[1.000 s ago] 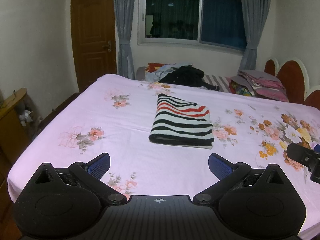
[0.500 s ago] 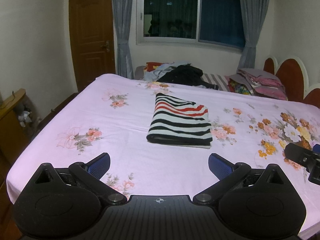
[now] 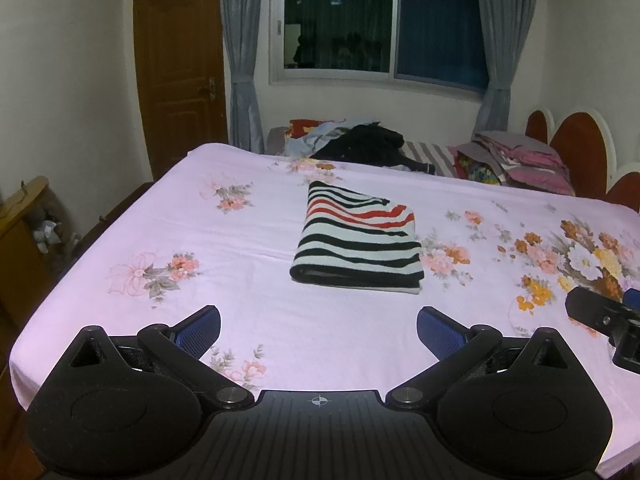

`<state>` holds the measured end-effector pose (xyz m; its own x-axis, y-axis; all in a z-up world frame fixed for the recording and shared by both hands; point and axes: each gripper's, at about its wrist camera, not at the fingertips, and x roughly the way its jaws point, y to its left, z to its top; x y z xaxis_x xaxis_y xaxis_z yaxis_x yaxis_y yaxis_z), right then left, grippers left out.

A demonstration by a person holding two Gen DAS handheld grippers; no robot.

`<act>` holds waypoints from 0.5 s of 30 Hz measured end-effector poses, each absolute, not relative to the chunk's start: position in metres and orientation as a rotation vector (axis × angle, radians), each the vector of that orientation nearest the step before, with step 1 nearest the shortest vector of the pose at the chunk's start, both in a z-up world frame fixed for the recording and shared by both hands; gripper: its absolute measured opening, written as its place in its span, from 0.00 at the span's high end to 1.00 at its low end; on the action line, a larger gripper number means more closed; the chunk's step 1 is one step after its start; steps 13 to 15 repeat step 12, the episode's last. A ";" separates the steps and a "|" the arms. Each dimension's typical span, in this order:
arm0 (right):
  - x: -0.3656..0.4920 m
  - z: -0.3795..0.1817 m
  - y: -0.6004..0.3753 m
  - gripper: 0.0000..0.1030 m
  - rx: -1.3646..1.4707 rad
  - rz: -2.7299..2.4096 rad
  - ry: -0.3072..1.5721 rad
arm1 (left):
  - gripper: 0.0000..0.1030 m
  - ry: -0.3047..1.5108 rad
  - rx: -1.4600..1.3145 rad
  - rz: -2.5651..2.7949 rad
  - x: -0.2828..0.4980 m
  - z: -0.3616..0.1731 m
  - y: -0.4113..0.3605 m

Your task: Fold small clothes

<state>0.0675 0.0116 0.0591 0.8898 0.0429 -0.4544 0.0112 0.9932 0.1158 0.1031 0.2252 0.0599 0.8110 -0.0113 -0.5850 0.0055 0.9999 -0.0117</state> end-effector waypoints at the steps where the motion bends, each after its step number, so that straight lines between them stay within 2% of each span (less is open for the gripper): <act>1: 0.068 0.059 0.011 0.05 0.118 0.017 0.475 | 0.00 0.628 -0.011 -0.009 0.104 0.059 0.225; 15: 0.084 0.047 0.001 0.05 0.132 -0.010 0.515 | 0.00 0.645 0.012 -0.019 0.133 0.044 0.221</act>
